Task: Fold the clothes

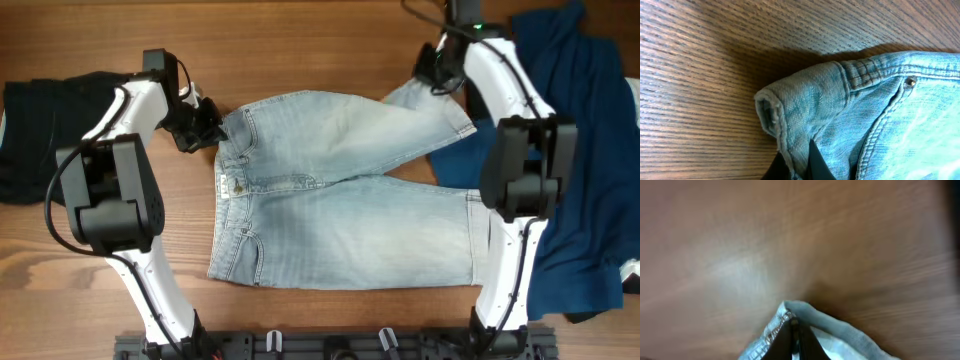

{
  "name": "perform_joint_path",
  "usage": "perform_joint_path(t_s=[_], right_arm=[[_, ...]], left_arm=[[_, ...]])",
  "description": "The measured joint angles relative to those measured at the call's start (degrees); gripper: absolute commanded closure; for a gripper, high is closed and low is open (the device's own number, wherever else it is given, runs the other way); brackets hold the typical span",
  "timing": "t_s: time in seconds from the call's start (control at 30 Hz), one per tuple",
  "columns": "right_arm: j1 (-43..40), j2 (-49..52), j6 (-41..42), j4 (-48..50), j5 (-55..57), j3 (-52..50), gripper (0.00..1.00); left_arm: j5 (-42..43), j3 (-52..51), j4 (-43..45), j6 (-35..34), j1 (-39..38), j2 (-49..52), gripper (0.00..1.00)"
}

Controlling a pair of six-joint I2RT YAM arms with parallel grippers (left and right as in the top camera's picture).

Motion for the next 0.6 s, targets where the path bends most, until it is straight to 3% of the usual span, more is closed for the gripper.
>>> perform_joint_path(t_s=[0.03,0.13,0.27,0.37,0.43,0.5,0.53,0.6], right_arm=[[-0.7,-0.2,0.7,0.8,0.2,0.5,0.43],[-2.3,-0.7,0.5,-2.4,0.4,1.2,0.40],[-2.1,-2.2,-0.5,-10.7,3.4,1.2,0.38],[-2.9,-8.4,-0.6,-16.0,6.1,1.2,0.37],[-3.5,-13.0,-0.8,-19.0,6.8,1.3,0.37],[-4.2,-17.0,-1.0,-24.9,7.4,1.7,0.34],[-4.2,-17.7,-1.0,-27.1,7.5,1.9,0.30],[-4.2,-17.7,-1.4,-34.4,7.5,2.0,0.12]], left_arm=[[0.0,0.0,0.0,0.0,0.0,0.0,0.96],[0.0,-0.1,1.1,0.0,0.0,0.0,0.96],[-0.3,-0.4,9.4,-2.1,0.8,0.0,0.96],[-0.3,-0.2,10.3,-3.3,4.4,0.3,0.95],[0.3,0.8,8.9,-3.5,7.1,0.4,0.78],[2.1,2.3,7.0,-4.1,10.8,0.4,0.52],[2.6,2.7,6.3,-3.7,11.9,0.3,0.33],[3.7,2.9,0.0,-2.6,13.6,-1.6,0.18]])
